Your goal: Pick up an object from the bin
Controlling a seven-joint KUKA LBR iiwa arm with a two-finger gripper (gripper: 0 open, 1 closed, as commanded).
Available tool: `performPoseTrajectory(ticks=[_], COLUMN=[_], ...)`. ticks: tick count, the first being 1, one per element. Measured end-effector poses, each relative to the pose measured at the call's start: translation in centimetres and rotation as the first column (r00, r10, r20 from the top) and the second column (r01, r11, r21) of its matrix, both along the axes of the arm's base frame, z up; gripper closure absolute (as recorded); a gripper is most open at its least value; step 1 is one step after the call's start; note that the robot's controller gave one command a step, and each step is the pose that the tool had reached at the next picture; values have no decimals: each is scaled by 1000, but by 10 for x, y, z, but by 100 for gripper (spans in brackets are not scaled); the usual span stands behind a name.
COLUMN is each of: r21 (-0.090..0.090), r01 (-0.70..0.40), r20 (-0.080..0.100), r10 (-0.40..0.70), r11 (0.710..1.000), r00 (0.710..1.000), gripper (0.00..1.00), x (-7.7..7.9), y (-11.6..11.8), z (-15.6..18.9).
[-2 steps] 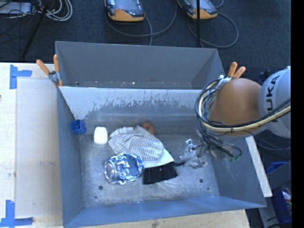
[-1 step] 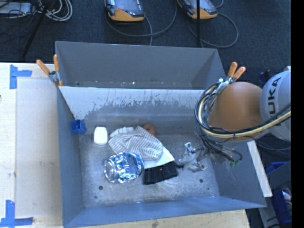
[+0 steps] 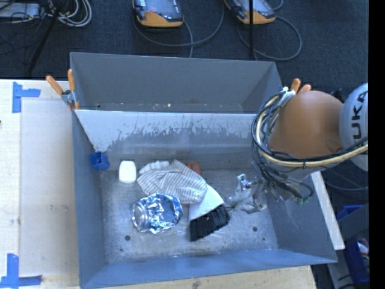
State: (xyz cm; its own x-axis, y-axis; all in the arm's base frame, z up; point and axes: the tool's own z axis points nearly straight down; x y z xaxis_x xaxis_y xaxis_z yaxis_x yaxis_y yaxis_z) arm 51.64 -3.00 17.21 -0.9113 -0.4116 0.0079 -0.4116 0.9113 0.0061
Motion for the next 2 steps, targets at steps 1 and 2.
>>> performPoseTrajectory(ticks=[1,2], r21=[-2,-1], r01=[32,32], r20=[18,20], r10=[-32,-32], r11=[999,999], r00=[999,999], gripper=[100,100], x=[20,19], y=[1,1], z=[55,54])
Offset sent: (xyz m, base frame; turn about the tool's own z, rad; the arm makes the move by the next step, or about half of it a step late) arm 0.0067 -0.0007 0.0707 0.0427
